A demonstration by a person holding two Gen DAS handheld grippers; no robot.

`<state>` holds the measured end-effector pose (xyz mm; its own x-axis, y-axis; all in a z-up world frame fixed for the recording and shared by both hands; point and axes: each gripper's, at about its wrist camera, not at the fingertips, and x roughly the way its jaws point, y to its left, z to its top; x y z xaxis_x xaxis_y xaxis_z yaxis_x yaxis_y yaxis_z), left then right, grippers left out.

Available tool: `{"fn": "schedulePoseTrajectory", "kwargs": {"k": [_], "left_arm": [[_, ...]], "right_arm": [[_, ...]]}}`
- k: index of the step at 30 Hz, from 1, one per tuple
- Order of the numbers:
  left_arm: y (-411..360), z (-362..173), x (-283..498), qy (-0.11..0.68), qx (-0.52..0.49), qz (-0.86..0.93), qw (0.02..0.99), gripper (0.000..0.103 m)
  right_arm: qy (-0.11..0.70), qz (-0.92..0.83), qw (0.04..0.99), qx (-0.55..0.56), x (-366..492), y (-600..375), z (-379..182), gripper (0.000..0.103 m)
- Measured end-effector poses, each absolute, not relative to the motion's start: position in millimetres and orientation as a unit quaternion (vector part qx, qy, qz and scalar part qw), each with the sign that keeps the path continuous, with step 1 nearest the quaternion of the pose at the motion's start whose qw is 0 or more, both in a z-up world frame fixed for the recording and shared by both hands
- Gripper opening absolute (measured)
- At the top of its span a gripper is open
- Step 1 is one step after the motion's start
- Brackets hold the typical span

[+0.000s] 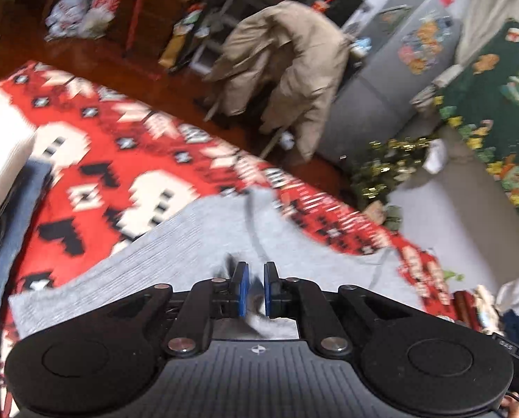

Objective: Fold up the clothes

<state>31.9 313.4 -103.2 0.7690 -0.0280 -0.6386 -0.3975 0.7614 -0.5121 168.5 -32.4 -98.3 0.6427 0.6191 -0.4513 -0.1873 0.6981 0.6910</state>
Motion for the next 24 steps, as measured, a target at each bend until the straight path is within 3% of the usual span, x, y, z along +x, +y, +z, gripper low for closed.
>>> {"fn": "schedulePoseTrajectory", "kwargs": {"k": [1,3,9,10,12,20,24], "left_arm": [[315,-105,31,0.327,-0.334,0.109,0.878,0.012],[317,-104,27,0.323,-0.34,0.112,0.876,0.024],[306,-83,20,0.321,-0.276,0.111,0.899,0.026],[301,-83,23,0.339,-0.255,0.117,0.898,0.026],[293,-85,26,0.373,-0.236,0.114,0.89,0.005],[248,-108,44,0.428,-0.19,0.071,0.881,0.006],[241,-123,46,0.444,-0.167,0.088,0.876,0.006]], "right_arm": [[0.355,0.23,0.851,0.312,170,-32,-106,0.021],[0.355,0.224,0.851,0.317,169,-35,-112,0.024],[0.32,0.229,0.874,0.285,159,-33,-94,0.039],[0.321,0.237,0.876,0.273,157,-30,-89,0.039],[0.331,0.25,0.877,0.242,153,-21,-81,0.039],[0.374,0.273,0.883,0.073,132,38,-94,0.038],[0.369,0.268,0.89,0.011,118,57,-97,0.025]]}}
